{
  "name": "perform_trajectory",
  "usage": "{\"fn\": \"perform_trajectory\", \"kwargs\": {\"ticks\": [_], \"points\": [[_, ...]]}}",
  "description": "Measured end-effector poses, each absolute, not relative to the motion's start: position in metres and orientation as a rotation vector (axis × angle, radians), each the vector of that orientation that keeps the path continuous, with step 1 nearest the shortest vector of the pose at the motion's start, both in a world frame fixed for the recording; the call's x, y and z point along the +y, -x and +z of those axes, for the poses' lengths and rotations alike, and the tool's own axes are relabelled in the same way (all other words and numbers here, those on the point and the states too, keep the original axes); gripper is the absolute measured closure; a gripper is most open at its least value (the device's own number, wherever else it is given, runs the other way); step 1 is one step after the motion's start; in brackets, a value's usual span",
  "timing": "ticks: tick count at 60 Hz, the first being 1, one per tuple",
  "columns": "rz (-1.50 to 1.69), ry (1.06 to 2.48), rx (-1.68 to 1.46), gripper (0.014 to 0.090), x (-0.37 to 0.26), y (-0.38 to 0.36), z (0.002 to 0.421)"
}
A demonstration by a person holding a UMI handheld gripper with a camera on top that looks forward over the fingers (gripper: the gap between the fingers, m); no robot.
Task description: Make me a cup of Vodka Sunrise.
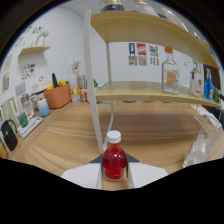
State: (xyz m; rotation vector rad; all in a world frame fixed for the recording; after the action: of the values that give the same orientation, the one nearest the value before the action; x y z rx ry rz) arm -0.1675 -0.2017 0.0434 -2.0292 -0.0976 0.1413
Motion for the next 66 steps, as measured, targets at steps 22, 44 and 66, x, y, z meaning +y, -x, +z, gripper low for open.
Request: {"fn": "perform_trajectory", "kwargs": {"ticks": [22,44,66], "points": [[0.101,2.123,-0.113,0.0697,-0.204,0.173,0.021],[0.168,2.118,-0.154,0.0596,-0.216,0.183,0.029],[0.204,1.937,-0.140,0.0187,-0.274,0.138,0.170]]}}
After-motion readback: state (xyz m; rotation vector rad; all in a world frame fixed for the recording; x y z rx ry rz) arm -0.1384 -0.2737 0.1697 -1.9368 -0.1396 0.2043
